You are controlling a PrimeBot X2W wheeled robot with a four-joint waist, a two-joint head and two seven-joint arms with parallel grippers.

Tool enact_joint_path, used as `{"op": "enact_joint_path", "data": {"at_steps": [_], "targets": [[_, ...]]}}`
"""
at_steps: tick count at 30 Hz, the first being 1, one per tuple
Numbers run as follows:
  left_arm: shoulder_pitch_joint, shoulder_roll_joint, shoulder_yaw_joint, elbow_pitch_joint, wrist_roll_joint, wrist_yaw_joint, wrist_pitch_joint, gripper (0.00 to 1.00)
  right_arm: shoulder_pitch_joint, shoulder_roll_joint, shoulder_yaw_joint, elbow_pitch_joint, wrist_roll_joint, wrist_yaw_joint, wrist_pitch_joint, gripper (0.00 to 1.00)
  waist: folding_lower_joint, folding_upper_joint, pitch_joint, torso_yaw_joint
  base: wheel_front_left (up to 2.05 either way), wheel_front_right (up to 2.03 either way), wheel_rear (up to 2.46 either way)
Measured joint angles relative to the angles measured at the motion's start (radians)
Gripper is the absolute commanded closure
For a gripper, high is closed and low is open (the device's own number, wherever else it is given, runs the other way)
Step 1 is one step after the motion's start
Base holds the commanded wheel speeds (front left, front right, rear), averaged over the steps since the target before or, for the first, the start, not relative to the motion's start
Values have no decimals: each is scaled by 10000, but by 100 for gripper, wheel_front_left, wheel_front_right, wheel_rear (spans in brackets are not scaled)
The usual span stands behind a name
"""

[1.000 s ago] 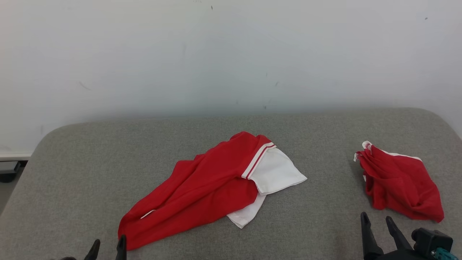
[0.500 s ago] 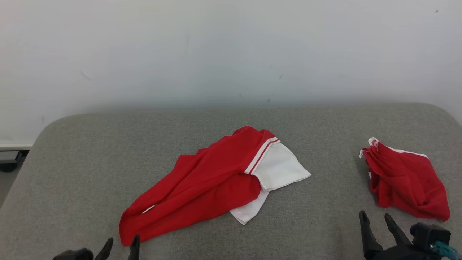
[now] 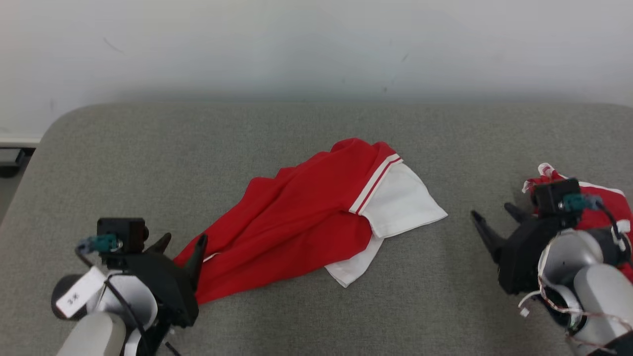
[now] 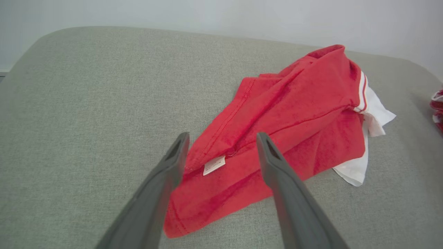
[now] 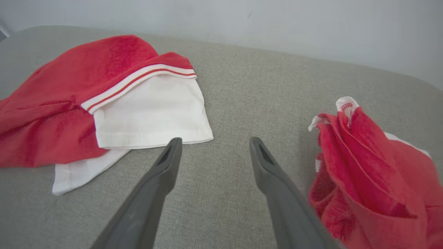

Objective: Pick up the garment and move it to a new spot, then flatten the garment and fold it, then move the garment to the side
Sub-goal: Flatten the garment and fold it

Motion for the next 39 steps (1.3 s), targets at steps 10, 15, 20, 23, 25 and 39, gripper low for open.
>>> {"op": "enact_joint_path", "data": {"at_steps": [10,15,20,23,25,39], "targets": [[-1694,69,-326,1298,328,-2,1887,0,-2599,-487,389,1166,-86,336,2408,0,1,1,1363,403,0,0,0],[-2176,29,-602,1576,441,-98,2391,0,-3319,-713,372,1739,-92,380,2926,0,0,1,1990,617,0,0,0],[-2348,-268,-949,1730,428,-307,2635,0,-3435,-790,420,2276,-92,435,3275,0,0,0,2430,909,0,0,0],[-2471,-380,-1083,1728,428,-372,2685,9,-3456,-796,500,2412,-92,458,3421,0,-2,-1,2602,1099,0,0,0],[-2545,-437,-1116,1745,428,-451,2723,9,-3577,-803,558,2552,-100,508,3425,0,-2,-1,2690,1209,0,0,0],[-2683,-518,-1166,1994,391,-631,2652,100,-3901,-683,1024,3110,-433,593,3463,100,-3,-2,2719,1414,0,0,0]]}}
